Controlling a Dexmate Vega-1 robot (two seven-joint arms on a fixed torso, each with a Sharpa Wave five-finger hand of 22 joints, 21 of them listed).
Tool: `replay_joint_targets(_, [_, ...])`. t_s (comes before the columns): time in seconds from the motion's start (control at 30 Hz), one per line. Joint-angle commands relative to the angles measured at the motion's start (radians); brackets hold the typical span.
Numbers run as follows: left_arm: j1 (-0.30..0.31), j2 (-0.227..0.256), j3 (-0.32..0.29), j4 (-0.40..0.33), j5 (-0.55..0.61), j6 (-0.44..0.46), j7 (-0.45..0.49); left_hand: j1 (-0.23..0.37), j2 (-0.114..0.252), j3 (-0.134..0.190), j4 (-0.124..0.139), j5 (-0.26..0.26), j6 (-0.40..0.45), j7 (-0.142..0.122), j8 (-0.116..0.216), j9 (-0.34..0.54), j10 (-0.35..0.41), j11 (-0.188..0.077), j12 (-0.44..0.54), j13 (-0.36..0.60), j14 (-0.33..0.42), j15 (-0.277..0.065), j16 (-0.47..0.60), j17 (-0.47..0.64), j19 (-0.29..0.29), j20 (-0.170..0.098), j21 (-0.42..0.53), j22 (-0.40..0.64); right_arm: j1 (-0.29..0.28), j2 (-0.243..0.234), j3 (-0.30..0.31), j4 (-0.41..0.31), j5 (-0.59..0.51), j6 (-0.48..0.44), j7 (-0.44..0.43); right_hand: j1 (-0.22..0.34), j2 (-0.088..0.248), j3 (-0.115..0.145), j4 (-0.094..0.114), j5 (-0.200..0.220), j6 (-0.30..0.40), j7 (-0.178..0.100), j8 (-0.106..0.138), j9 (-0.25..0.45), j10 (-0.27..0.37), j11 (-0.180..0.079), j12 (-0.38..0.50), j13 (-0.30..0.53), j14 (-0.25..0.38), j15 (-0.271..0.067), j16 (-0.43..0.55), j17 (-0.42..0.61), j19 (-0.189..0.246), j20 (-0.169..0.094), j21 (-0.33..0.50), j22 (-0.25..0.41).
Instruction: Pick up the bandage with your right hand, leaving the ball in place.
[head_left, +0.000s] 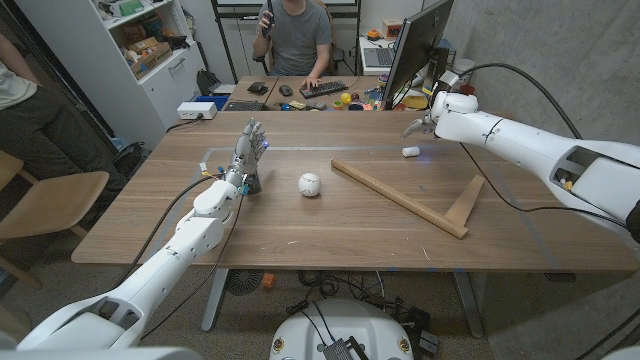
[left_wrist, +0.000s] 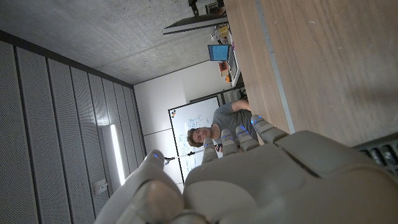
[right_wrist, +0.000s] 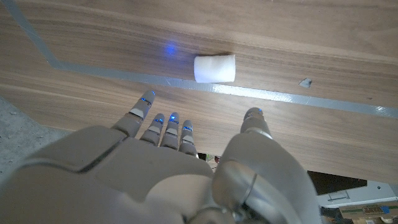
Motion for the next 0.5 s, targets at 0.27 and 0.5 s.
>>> replay_joint_targets(0.27, [0.005,0.005,0.0,-0.007,-0.005,0.007,-0.004,0.01,0.004,0.001,-0.003,0.003,0.007,-0.001,0.002,0.004,-0.005,0.002,0.0,0.002,-0.012,-0.013,0.001,0.003,0.005,-0.004,0.003,0.006,-0.007,0.048,-0.013,0.046,-0.051,0.012,0.054,0.016,-0.001,-0.002,-0.005,0.007,0.016,0.007,0.003,0.004,0.008,-0.003,0.001,0.004,0.021,-0.043,0.003,0.004,0.02,0.009,-0.004,0.003])
replay_joint_targets(0.5, [0.004,0.003,0.001,-0.006,-0.003,0.005,-0.007,0.01,0.004,0.001,-0.003,0.003,0.007,-0.001,0.002,0.004,-0.004,0.004,0.0,0.002,-0.012,-0.013,0.001,0.003,0.005,-0.004,0.003,0.006,0.0,0.071,-0.031,0.087,-0.058,0.032,0.073,0.024,0.001,-0.002,-0.007,0.008,0.031,0.006,0.006,0.006,0.022,-0.002,0.005,0.005,0.04,-0.049,0.008,0.005,0.031,0.005,-0.004,0.004])
